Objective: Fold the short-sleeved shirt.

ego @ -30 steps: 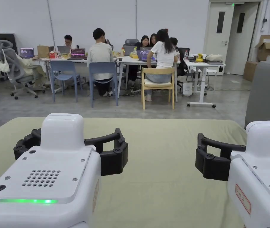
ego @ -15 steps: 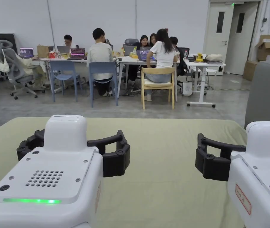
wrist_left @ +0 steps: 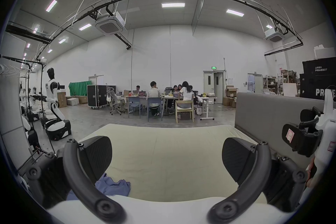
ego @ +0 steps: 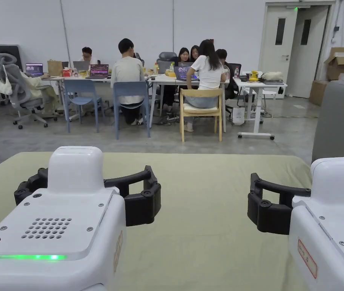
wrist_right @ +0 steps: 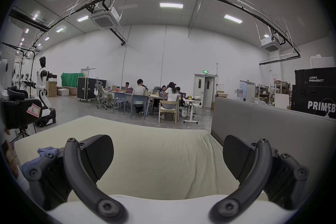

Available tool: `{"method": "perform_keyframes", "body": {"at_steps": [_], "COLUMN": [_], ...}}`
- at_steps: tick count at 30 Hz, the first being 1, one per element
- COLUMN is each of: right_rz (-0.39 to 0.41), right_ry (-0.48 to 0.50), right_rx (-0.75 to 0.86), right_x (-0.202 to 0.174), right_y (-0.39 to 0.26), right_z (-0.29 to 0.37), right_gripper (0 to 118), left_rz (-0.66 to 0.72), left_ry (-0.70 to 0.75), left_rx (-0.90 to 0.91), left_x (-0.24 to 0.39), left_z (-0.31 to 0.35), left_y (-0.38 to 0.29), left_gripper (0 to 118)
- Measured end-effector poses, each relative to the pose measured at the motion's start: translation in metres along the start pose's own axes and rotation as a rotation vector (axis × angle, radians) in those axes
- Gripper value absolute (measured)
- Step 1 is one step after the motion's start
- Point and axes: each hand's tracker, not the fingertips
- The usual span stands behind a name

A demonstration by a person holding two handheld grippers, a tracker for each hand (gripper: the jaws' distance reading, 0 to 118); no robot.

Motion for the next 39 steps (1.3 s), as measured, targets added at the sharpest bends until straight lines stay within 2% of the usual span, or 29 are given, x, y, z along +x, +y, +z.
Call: {"method": "perform_keyframes", "body": {"at_steps": [6, 7, 8, 9, 11, 14, 17, 19, 22, 24, 27, 29, 31, 33, 37, 39], "right_rz": [-0.025, -0.045, -0.067, -0.070, -0.005, -0.005, -0.009, -0.001, -0.030, -0.067, -0.063, -0.082, -0.088, -0.069, -0.022, 0.018], "right_ry": [0.007, 0.035, 0.066, 0.101, 0.033, 0.030, 0.060, 0.093, 0.291, 0.456, 0.707, 0.853, 0.928, 0.939, 0.885, 0.848], "right_rx": [0.005, 0.006, -0.010, 0.003, -0.031, -0.031, -0.044, -0.055, -0.105, -0.128, -0.181, -0.244, -0.288, -0.305, -0.328, -0.342], "right_x": [0.002, 0.003, 0.004, 0.003, -0.004, -0.002, -0.003, -0.013, -0.052, -0.097, -0.172, -0.215, -0.239, -0.251, -0.254, -0.252], "right_y": [0.001, 0.001, 0.001, 0.002, 0.005, 0.005, 0.006, 0.007, 0.012, 0.017, 0.012, 0.004, -0.005, -0.013, -0.033, -0.043], "right_z": [-0.001, 0.000, 0.001, 0.002, 0.007, 0.006, 0.005, -0.006, -0.032, -0.040, -0.049, -0.048, -0.044, -0.041, -0.047, -0.053], "right_gripper": [118, 114, 94, 4, 2, 2, 2, 2, 2, 2, 3, 3, 3, 3, 2, 3], "left_rz": [0.006, -0.001, -0.012, -0.017, -0.002, -0.008, 0.097, 0.134, 0.076, 0.039, 0.000, -0.010, 0.008, 0.027, 0.116, 0.119], "left_ry": [0.010, 0.006, -0.001, -0.019, -0.062, -0.044, -0.109, -0.085, 0.092, 0.234, 0.412, 0.471, 0.454, 0.426, 0.323, 0.285], "left_rx": [0.013, 0.017, 0.024, 0.041, -0.019, -0.035, -0.056, -0.074, -0.096, -0.110, -0.177, -0.280, -0.356, -0.427, -0.554, -0.611], "left_x": [-0.002, -0.002, -0.002, -0.001, 0.004, 0.009, -0.008, -0.026, -0.072, -0.112, -0.160, -0.197, -0.216, -0.235, -0.255, -0.262], "left_z": [0.000, 0.001, 0.002, 0.003, -0.005, -0.008, -0.006, -0.004, 0.008, 0.023, 0.046, 0.047, 0.044, 0.027, -0.018, -0.044], "left_y": [0.000, 0.000, 0.000, 0.000, -0.003, -0.012, -0.014, -0.016, -0.018, -0.020, -0.031, -0.040, -0.056, -0.075, -0.125, -0.153], "left_gripper": [118, 111, 60, 0, 0, 0, 0, 0, 0, 0, 0, 0, 0, 0, 0, 0]}}
